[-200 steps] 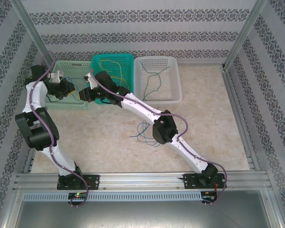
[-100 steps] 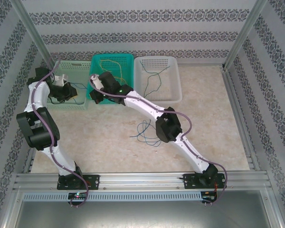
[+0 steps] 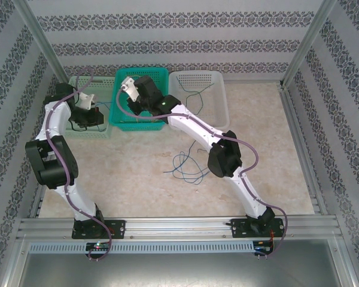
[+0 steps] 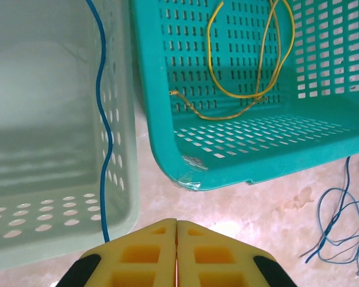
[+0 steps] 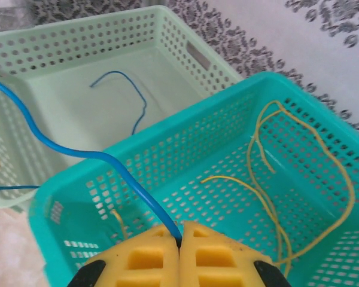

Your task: Untangle the cables

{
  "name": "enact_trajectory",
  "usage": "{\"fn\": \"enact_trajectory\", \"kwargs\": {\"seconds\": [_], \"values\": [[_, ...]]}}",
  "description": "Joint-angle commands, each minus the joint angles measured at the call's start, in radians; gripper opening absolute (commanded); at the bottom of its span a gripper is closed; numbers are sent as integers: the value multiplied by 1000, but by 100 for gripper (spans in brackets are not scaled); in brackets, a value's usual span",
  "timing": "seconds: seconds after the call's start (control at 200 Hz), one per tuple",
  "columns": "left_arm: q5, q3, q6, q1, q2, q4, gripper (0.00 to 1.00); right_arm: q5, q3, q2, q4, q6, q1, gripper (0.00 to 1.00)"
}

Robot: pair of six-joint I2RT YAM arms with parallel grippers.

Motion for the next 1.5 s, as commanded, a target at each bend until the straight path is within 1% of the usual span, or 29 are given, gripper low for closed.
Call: {"fn": "enact_trajectory", "kwargs": {"seconds": [0.0,0.085,0.26,0.33,0.47,0.555,0.61,0.659,0.764,0.849,0.894,0.939,1.009,1.079,1.224,1.269,1.289,1.314,1.329,1.389,1.429,1.449,1.469,1.494], "values": [[-99,-26,53,7,-38,-70,7,212,65,-11,-22,-68,-72,0],[-135,-26,71,-9,-36,-78,6,217,68,-15,-11,-85,-70,0],[-202,-37,80,-25,-49,-68,4,275,87,-5,2,-134,-68,0],[-235,-44,82,-27,-57,-59,1,306,94,-4,4,-154,-73,0],[-261,-58,90,-36,-79,-35,0,281,111,-2,-26,-117,-97,0],[-268,-71,106,-46,-93,-18,0,271,165,23,-92,-78,-112,0],[-256,-84,109,-48,-105,-1,0,241,200,37,-141,-38,-123,0],[-249,-96,112,-47,-117,15,3,207,206,39,-171,10,-133,0],[-220,-112,115,-47,-142,46,14,118,175,31,-198,96,-149,0],[-195,-135,116,-47,-167,77,15,43,144,26,-200,141,-152,0],[-178,-148,125,-47,-182,89,15,-10,139,32,-206,160,-153,0],[-170,-159,141,-48,-197,97,15,-36,145,41,-214,175,-155,0],[-172,-173,161,-48,-217,97,13,-42,158,54,-229,185,-161,0],[-183,-191,161,-47,-232,110,8,-50,169,60,-239,183,-164,0],[-177,-179,152,-47,-219,106,3,-57,170,55,-236,171,-160,0],[-173,-172,140,-47,-214,107,1,-71,170,55,-235,177,-159,3],[-173,-170,133,-48,-212,109,1,-79,170,55,-235,182,-158,7],[-174,-168,125,-48,-211,114,0,-84,170,55,-234,188,-156,15],[-179,-167,118,-47,-210,117,0,-89,169,56,-233,191,-154,18],[-211,-163,84,-47,-208,135,0,-115,171,57,-232,201,-148,20],[-235,-159,55,-46,-206,149,0,-124,174,56,-231,213,-144,26],[-248,-157,37,-45,-205,156,0,-122,174,56,-231,222,-142,31],[-259,-154,18,-41,-204,163,0,-122,176,55,-230,233,-141,38],[-265,-152,-7,-35,-205,174,0,-122,177,54,-228,248,-141,50]]}}
